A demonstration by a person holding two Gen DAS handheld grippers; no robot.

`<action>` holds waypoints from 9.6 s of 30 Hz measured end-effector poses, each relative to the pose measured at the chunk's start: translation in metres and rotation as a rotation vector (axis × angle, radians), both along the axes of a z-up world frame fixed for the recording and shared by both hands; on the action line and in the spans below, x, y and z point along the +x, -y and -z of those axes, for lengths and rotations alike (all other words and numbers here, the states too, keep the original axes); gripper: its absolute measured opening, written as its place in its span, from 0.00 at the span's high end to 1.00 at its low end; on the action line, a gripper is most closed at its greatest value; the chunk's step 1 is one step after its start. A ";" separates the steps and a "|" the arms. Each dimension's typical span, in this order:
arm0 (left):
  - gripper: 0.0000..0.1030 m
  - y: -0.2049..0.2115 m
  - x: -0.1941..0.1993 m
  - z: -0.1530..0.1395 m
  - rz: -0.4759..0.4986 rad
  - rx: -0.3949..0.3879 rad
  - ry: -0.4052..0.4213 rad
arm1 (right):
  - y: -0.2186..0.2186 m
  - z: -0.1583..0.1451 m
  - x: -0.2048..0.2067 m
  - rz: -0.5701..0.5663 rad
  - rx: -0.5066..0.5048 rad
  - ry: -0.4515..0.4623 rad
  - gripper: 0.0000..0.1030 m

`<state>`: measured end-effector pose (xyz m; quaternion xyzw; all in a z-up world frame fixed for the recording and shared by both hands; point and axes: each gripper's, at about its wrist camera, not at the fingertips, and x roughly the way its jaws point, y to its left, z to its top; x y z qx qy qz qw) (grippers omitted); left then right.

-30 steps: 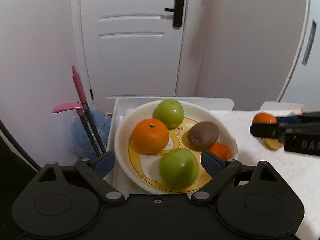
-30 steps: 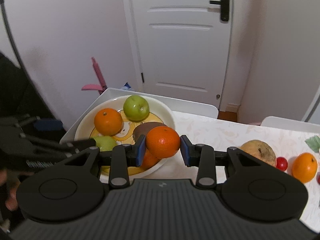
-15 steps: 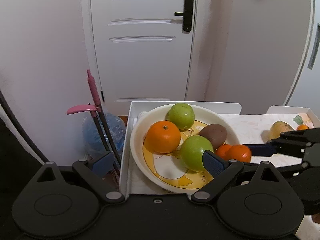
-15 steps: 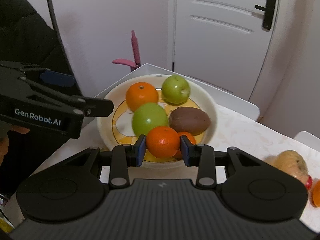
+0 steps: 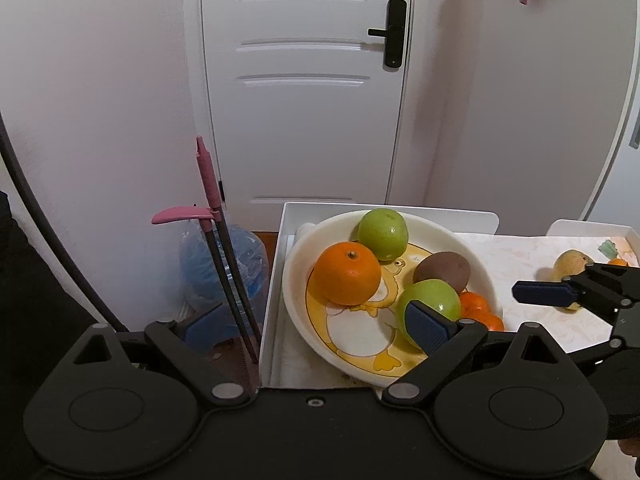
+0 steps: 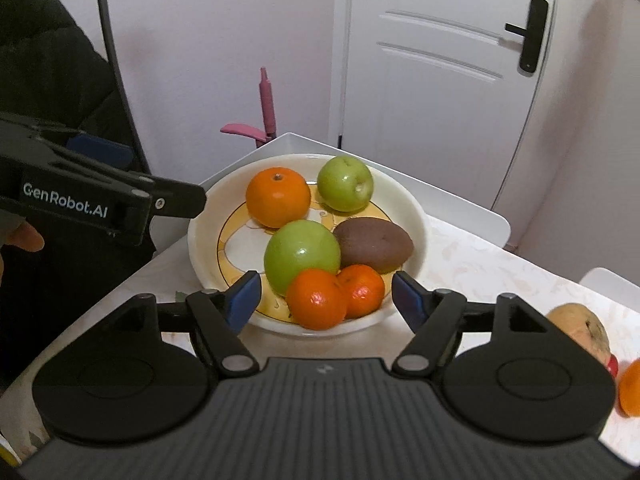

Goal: Organize fruits
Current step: 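Release the green apple into the bowl with the left tool while the right tool releases the tangerine, then move both open tools back toward the large apple and orange, then grasp the large brownish apple with the left tool while the right tool grasps the orange, then carry the large apple with the left tool while the right tool carries the orange to the bowl, then release the large apple into the bowl with the left tool while the right tool releases the orange, then move both open tools back toward the two red cherry tomatoes, then grasp a red cherry tomato with the left tool while the right tool grasps the other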

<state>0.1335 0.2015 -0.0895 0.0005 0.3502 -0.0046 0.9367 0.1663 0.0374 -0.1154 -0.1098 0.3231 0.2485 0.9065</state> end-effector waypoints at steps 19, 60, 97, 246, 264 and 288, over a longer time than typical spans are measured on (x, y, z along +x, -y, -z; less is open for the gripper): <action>0.05 0.017 -0.017 -0.019 0.041 -0.011 0.033 | 0.051 -0.032 -0.032 0.167 0.055 -0.002 0.16; 0.00 0.273 0.014 0.016 0.191 0.087 0.020 | 0.316 -0.002 -0.010 0.287 0.038 -0.026 0.00; 0.23 0.308 0.062 0.073 0.205 0.147 -0.002 | 0.313 0.050 0.051 0.056 0.024 -0.048 0.15; 0.01 0.098 -0.046 -0.035 0.173 0.094 0.096 | 0.153 -0.091 -0.040 0.337 0.174 0.005 0.00; 0.01 0.256 -0.026 -0.013 0.305 0.100 0.100 | 0.315 -0.048 -0.060 0.494 0.106 -0.005 0.00; 0.40 0.345 0.067 0.083 0.375 0.119 0.005 | 0.364 0.042 -0.006 0.535 0.088 -0.042 0.13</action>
